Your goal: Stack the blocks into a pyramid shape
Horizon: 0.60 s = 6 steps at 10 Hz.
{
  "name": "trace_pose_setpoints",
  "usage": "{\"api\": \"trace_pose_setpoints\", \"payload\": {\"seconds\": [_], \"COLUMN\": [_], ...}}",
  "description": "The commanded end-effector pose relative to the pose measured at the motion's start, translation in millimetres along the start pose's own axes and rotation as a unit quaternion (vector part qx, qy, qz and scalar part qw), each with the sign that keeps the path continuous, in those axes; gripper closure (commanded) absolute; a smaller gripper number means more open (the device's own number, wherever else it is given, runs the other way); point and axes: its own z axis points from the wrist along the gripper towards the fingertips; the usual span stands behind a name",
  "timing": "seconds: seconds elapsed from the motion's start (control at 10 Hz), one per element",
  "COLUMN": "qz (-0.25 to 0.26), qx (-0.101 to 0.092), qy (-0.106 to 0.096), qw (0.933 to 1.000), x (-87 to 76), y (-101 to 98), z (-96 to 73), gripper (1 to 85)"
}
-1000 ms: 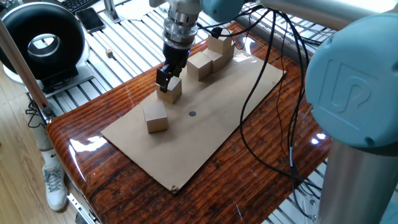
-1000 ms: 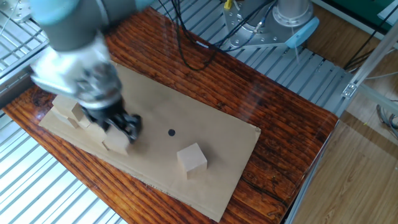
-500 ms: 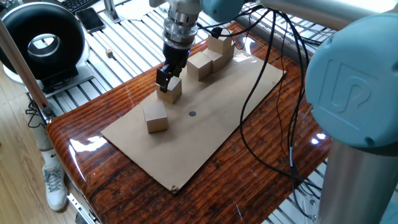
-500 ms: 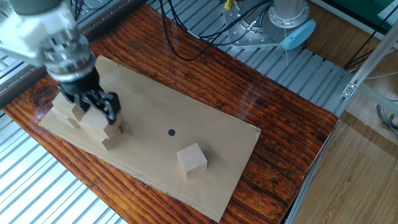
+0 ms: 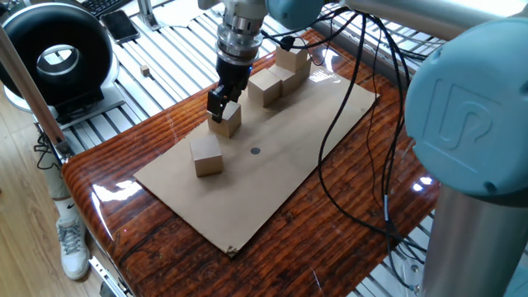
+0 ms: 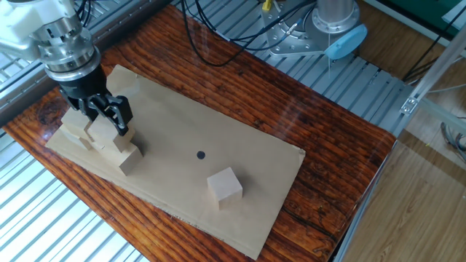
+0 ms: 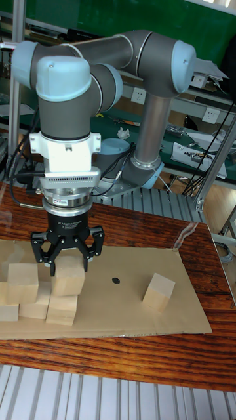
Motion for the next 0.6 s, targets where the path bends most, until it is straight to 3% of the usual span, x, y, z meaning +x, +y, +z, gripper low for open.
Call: {"api": "trace_pose_setpoints", "payload": {"seconds": [0.0,0.5], "qz": [0.023,0.049], "qx": [-0.006,-0.011], "qy": [-0.01,-0.012], "qw": [0.9997,0.9987], "x": [-5.8,-7.3], "y": [-3.5,-3.9], "z": [0.8,2.7], "gripper": [84.7,84.7]}}
